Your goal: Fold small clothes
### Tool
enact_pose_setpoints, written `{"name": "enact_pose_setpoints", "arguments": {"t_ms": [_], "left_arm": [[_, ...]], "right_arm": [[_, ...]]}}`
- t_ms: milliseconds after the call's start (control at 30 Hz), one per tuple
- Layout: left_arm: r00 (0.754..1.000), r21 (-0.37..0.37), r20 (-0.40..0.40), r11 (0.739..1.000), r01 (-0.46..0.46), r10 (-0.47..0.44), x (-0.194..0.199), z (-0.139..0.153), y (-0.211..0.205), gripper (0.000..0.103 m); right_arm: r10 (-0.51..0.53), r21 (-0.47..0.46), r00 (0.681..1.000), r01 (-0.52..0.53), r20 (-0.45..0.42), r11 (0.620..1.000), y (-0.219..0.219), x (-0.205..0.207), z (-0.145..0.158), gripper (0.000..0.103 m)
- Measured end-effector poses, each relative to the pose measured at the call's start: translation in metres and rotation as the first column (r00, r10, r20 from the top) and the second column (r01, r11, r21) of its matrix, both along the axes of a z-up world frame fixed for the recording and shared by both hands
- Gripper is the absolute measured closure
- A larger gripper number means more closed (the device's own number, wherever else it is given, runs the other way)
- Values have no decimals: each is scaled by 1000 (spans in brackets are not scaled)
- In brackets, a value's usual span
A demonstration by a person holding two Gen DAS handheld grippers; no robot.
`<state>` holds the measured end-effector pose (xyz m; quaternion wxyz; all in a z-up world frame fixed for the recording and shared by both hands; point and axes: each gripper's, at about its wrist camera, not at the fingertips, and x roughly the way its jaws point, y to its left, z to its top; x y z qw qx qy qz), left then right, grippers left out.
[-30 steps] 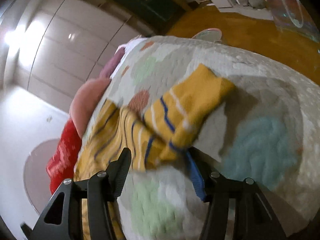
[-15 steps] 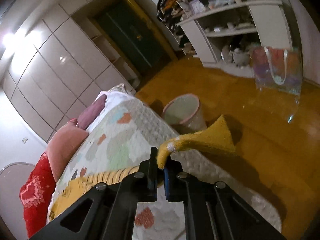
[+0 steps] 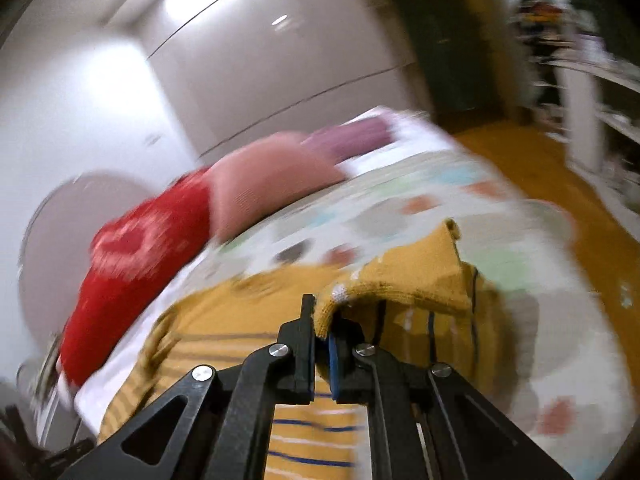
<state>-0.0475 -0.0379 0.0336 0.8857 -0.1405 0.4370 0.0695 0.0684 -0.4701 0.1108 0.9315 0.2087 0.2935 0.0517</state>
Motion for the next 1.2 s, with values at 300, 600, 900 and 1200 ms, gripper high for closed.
{"name": "enact_pose_setpoints", "arguments": {"t_ms": [300,600,900,1200], "left_arm": [[999,-18,-12,999,-36,36,6,-17,30,42],[996,-43,-39,995,-85,83,11,-36,58,42],[994,-51,-52,994,-98,95,13,-44,61,42],[990,-63,-54,989,-131,128,11,-45,68,42]], "right_arm": [[331,-55,936,-339,-118,939,195,85,-44,98],[401,-45,896,-417,-192,908,262,122,-79,98],[441,-55,859,-469,-259,881,287,135,-105,95],[509,-3,815,-530,-276,848,290,128,-111,74]]}}
